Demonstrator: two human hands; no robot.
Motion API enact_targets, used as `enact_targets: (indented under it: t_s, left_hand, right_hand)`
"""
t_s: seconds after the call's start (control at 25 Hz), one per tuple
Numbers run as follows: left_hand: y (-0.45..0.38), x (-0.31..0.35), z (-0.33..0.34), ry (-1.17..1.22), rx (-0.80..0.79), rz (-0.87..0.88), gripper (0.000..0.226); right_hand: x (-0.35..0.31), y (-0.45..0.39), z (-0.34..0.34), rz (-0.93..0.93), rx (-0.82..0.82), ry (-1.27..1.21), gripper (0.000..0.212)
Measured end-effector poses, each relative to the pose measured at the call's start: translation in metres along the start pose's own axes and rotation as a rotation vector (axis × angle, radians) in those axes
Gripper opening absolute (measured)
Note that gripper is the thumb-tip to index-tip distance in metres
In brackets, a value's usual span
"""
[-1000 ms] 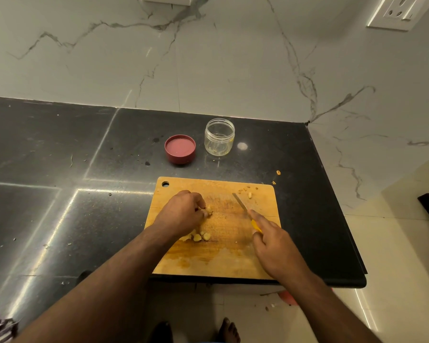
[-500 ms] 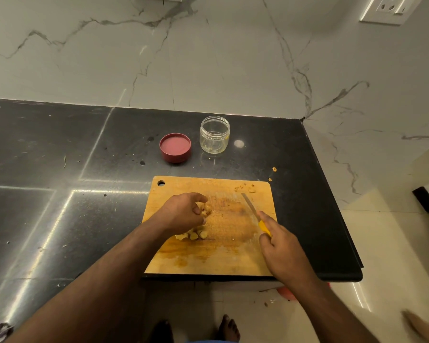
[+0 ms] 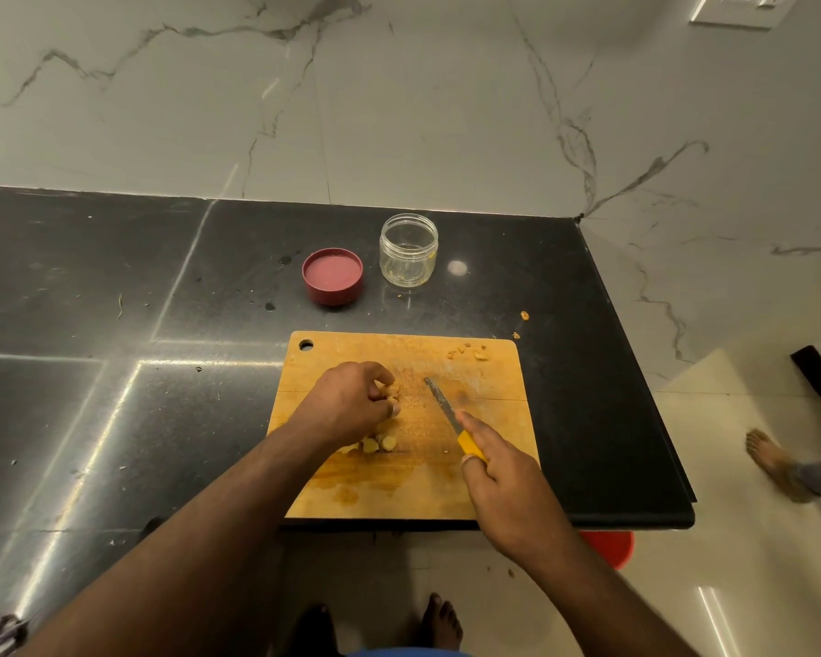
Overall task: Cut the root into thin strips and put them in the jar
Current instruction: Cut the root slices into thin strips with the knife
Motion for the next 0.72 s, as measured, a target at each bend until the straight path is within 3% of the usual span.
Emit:
enact_targets:
  t_s: [0.72]
  left_hand:
    - [0.000, 0.001, -0.002, -0.045, 0.077, 0.040, 0.045]
  right_hand:
    - [-0.038, -0.011, 0.042, -0.037, -0.130, 0.192, 0.056]
Point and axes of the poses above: each hand's wrist, its own y-axis away from the middle knuckle, its own z-axis out of the palm, x = y × z, the point moved 10 cm from there along -y, towards the middle knuckle, and after that the axes turned 4 degrees about -y, right-handed, at the moved point
